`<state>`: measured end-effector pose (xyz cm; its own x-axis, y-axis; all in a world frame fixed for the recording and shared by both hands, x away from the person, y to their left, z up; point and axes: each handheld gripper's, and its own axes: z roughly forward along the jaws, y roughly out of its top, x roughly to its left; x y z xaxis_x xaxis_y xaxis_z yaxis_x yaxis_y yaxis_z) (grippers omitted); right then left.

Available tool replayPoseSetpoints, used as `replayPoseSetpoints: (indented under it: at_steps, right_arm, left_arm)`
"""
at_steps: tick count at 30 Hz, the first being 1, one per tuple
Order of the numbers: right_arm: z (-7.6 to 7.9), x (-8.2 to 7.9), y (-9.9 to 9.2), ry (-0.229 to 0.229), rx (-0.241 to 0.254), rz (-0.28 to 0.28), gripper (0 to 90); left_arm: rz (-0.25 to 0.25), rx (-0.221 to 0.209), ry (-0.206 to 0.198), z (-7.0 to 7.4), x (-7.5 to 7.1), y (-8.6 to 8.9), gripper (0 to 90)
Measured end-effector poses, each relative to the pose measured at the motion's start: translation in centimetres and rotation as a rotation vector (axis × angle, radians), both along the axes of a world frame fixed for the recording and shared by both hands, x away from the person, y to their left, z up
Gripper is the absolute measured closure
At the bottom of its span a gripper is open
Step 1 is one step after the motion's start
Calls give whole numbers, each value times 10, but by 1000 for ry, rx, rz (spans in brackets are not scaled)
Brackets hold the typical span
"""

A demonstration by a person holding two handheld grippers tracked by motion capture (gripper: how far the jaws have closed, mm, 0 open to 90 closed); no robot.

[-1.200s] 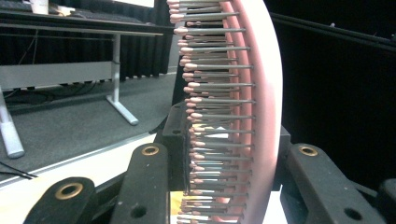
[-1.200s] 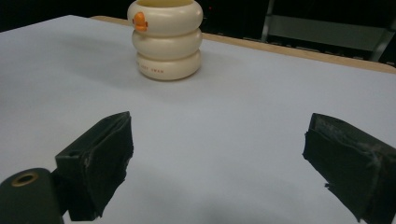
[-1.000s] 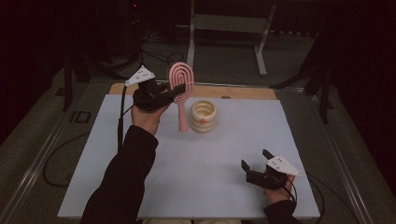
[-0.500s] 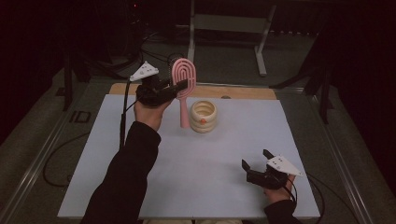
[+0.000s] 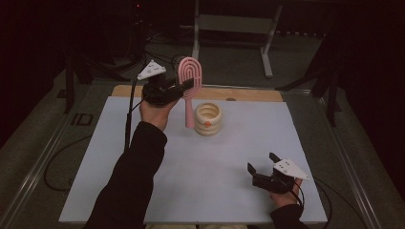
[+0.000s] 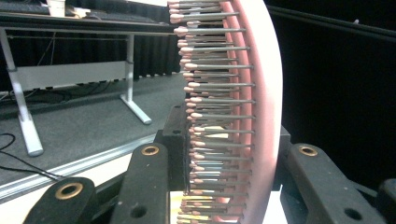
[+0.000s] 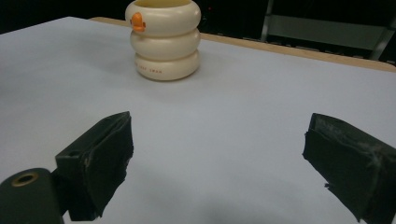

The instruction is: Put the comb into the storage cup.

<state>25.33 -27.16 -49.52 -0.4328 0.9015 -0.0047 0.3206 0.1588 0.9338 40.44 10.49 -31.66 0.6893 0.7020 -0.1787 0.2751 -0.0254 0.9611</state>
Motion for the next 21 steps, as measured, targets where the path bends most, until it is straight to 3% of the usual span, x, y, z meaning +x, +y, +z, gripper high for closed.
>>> replayPoseSetpoints:
  at_steps: [5, 21]
  right_arm:
    - [0, 0, 0, -1, 2, -2, 79]
    - [0, 0, 1, -2, 2, 3, 79]
  left_arm:
    - [4, 11, 2, -2, 1, -2, 652]
    - [34, -8, 0, -5, 10, -7, 652]
